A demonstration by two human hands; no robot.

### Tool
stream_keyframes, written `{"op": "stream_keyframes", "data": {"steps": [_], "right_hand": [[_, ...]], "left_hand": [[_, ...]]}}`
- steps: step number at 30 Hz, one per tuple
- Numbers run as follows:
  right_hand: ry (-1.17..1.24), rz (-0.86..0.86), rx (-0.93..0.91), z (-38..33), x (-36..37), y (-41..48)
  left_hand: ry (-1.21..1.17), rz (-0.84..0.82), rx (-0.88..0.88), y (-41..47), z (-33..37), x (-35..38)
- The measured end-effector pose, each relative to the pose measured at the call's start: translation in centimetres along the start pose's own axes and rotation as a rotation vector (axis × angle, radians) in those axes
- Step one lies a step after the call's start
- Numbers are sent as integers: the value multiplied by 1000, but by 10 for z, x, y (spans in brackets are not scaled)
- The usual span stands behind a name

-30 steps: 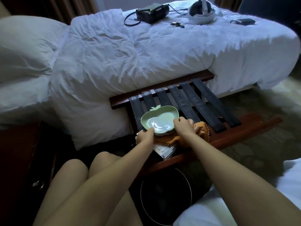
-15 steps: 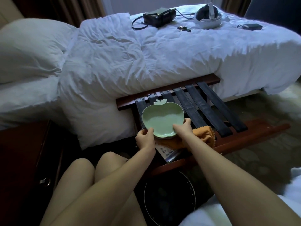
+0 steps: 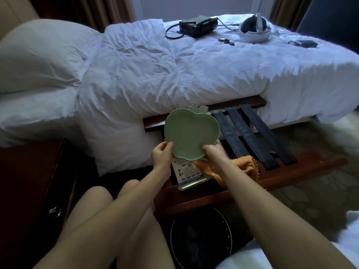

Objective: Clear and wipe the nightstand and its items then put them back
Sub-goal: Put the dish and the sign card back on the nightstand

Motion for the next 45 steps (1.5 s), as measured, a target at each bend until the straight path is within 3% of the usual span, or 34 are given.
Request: {"op": "stream_keyframes", "data": {"steps": [10,19,27,31,38,45], "right_hand": [[110,-83,108,14,22,-24],[270,-168,112,27,45,-40],[327,-265,147,44,106,-53],[378,-388,217,57,148,-64],[277,-489,211,74,213,-81],[192,-351,288,101,264,-95]], "left_hand": [[-43,145,31,-1,18,-27],[40,212,232,19,63,-71],[-147,276,217,19,93,-135],[-275,182,204,19,105,-167],[-385,210,162,8,112,-226],[-110,253,112,-15,115,-277]]}}
Point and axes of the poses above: each hand's wrist, its own y-axis towards the middle knuckle, its own x-axis out of the palm, z = x × y, the point moved 6 cm from there along y, towards the middle knuckle, and after that the axes turned 10 degrees about x, right-handed, at the moved point
